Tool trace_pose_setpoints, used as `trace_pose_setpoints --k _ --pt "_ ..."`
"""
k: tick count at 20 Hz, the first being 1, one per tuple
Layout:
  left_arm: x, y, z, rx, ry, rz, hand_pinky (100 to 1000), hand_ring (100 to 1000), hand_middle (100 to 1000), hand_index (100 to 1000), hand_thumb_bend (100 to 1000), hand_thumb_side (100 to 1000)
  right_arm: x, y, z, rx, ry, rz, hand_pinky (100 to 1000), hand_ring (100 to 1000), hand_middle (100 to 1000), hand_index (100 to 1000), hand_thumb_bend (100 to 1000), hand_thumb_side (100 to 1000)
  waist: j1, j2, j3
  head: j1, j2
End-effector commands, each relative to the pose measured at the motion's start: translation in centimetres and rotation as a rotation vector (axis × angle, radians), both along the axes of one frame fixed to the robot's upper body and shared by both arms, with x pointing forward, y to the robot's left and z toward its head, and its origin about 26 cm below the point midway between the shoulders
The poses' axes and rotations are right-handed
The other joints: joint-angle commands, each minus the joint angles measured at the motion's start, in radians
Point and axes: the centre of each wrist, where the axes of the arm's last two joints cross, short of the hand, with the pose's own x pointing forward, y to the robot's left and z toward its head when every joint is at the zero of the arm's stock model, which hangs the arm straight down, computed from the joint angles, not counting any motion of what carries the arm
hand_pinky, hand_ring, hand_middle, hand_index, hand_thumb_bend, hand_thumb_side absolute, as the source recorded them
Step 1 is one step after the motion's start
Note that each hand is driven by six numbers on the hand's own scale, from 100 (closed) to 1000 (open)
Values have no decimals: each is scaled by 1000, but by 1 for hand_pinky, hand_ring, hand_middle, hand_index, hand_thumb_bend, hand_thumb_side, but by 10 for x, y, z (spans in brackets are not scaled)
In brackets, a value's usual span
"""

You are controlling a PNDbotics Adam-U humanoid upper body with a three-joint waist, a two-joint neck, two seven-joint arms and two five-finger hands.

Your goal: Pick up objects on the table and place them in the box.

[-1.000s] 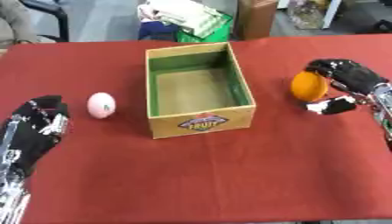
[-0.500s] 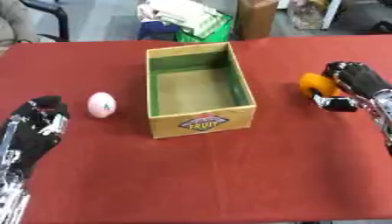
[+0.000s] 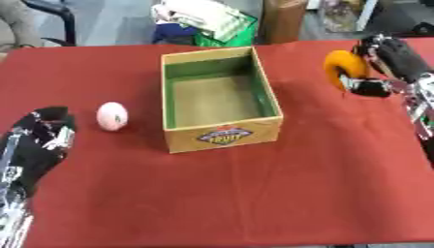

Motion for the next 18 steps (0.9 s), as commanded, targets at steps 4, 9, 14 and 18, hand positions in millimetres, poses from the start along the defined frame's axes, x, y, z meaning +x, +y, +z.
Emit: trace_pose_setpoints --k 4,9,14,18 --pt "2 -1 8 11 -23 -21 793 602 587 710 190 218 13 44 51 42 8 164 503 553 401 513 100 367 1 -14 16 -9 2" --pt "4 -4 11 11 -31 -35 793 602 587 710 190 219 24 79 54 3 68 247 517 574 431 550 100 397 2 -5 35 -18 -7" --pt "5 -6 13 10 -37 -45 793 602 587 710 191 219 29 107 42 -58 114 306 528 588 462 584 100 478 3 4 49 -26 -14" --pt "6 -7 14 9 -39 -49 794 602 587 710 192 219 31 123 29 -164 156 345 574 649 593 723 243 631 4 8 55 -29 -16"
